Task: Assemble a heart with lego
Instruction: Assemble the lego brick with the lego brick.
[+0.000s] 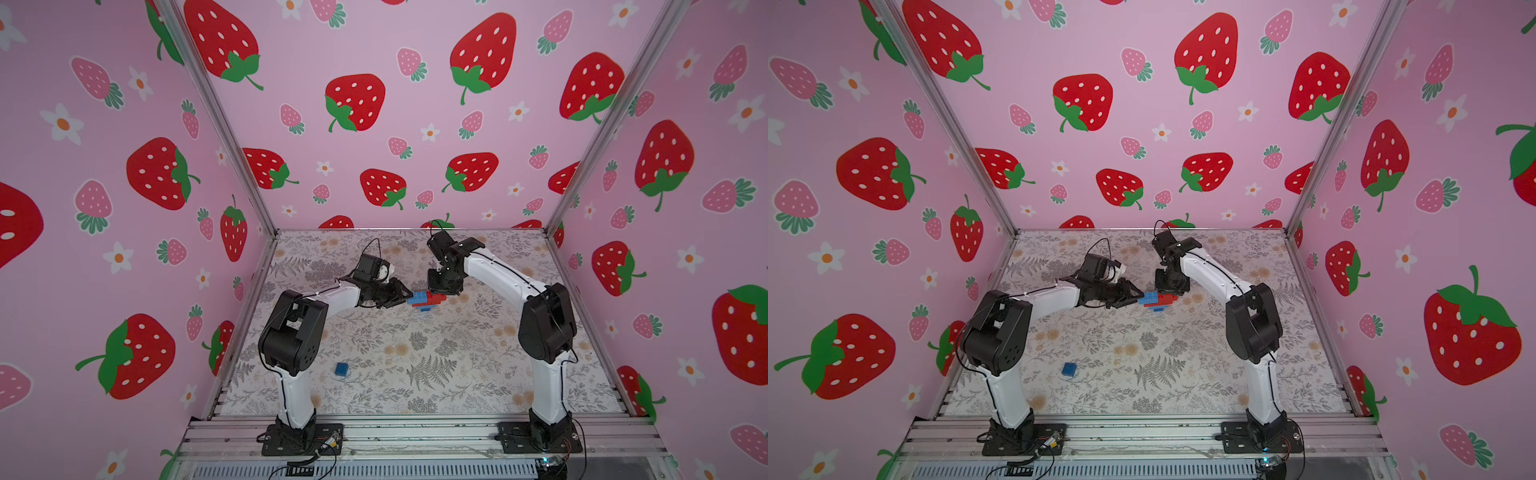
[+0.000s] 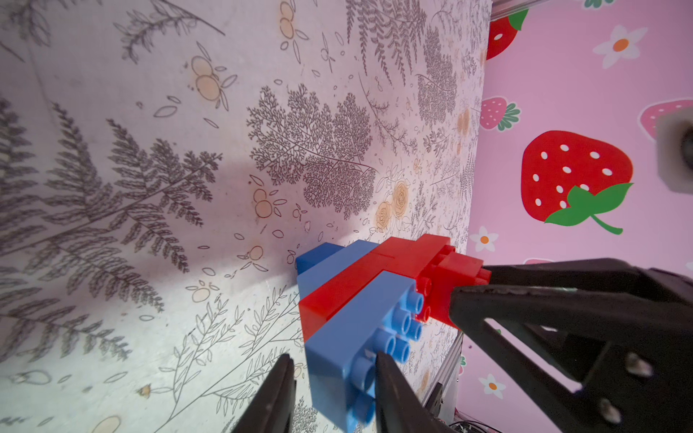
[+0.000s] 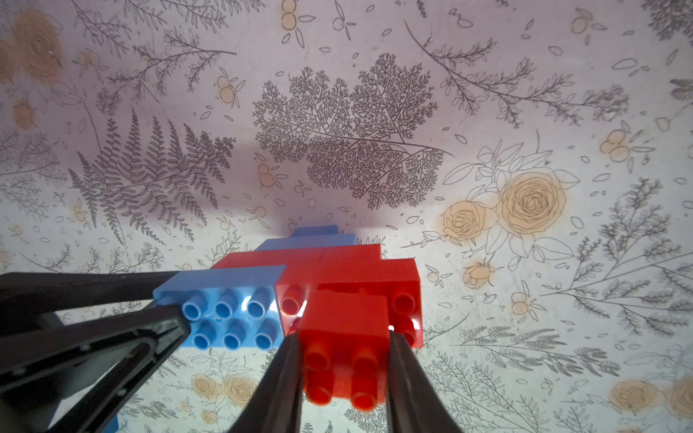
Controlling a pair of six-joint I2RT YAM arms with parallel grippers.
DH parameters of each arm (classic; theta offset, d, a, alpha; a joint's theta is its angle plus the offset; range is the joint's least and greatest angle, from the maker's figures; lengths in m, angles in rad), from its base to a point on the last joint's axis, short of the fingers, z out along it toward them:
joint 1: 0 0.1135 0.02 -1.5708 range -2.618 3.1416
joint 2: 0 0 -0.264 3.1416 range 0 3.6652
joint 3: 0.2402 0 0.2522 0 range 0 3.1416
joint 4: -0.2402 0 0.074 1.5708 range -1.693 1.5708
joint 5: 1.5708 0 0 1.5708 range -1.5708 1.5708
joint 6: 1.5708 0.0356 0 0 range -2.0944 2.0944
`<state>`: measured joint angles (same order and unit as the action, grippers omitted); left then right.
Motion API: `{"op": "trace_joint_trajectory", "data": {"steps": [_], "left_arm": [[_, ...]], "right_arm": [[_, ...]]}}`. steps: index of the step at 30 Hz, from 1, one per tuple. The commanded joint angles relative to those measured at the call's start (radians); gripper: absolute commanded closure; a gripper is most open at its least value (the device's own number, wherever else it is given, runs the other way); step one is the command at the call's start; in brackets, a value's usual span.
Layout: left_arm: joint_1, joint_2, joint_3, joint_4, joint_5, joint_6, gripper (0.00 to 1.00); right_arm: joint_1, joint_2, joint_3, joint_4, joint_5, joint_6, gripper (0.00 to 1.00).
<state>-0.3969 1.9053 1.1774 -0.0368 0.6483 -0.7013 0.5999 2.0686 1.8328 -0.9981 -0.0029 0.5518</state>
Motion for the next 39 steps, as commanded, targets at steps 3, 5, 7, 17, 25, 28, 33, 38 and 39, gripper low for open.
{"op": "trace_joint_trajectory", "data": {"steps": [3, 5, 7, 17, 25, 28, 33, 38, 39], "left_arm": [[-0.005, 0.017, 0.034, -0.083, -0.027, 0.046, 0.6], [-0.001, 0.023, 0.04, -0.095, -0.031, 0.052, 0.61], [-0.001, 0.023, 0.042, -0.103, -0.04, 0.058, 0.61], [-0.002, 0.032, 0.059, -0.13, -0.052, 0.076, 0.61], [-0.002, 0.029, 0.062, -0.147, -0.063, 0.086, 0.62], [-0.001, 0.038, 0.067, -0.14, -0.058, 0.077, 0.62], [-0.003, 0.037, 0.067, -0.135, -0.058, 0.071, 0.62], [-0.003, 0.032, 0.068, -0.143, -0.059, 0.077, 0.62], [-0.003, 0.031, 0.067, -0.143, -0.06, 0.077, 0.62]], "right_arm": [[0.009, 0.113, 0.023, -0.081, -0.069, -0.114, 0.65], [0.011, 0.131, 0.047, -0.123, -0.034, -0.133, 0.64], [0.008, 0.134, 0.06, -0.143, 0.003, -0.141, 0.63], [-0.014, 0.152, 0.099, -0.126, -0.065, -0.172, 0.6], [-0.014, 0.166, 0.118, -0.18, -0.026, -0.165, 0.57], [-0.012, 0.131, 0.123, -0.169, -0.02, -0.152, 0.55], [-0.012, 0.122, 0.156, -0.191, -0.003, -0.147, 0.49], [-0.012, 0.101, 0.168, -0.194, -0.003, -0.139, 0.44], [-0.012, 0.09, 0.164, -0.183, -0.013, -0.138, 0.43]]}}
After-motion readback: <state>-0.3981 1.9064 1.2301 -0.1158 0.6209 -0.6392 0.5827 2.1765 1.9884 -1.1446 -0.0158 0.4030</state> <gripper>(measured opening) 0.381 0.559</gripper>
